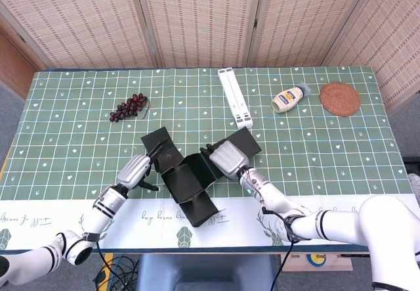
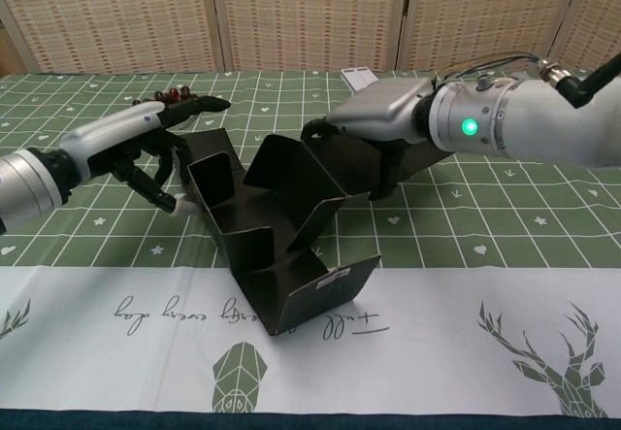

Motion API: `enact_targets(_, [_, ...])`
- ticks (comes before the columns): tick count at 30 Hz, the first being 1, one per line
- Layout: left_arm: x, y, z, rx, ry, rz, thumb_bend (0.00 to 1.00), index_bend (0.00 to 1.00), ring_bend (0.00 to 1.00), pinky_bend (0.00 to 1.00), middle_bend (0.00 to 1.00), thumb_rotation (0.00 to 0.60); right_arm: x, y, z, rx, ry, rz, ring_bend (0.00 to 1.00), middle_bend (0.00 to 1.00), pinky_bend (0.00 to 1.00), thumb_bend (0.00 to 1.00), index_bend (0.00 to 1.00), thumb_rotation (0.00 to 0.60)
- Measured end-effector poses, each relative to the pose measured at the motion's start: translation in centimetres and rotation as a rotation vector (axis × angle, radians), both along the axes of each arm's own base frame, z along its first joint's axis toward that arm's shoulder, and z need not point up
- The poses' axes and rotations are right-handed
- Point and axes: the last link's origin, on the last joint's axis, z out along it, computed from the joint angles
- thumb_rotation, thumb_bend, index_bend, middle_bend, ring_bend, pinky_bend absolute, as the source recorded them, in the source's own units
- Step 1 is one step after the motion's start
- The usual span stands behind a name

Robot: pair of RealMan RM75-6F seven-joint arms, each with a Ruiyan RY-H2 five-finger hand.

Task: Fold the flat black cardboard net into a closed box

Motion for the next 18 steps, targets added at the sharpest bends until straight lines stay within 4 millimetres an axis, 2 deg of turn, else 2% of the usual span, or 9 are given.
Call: enact_targets(18, [-0.6,-1.3,0.1,-0.273,-0.176,0.134,0.09,0.0,0.53,0.68,0.0,0.6,2.3,0.3,0.3,0.017,0.12,0.298,0.82,0.33,1.0,0.39,0.23,0.6])
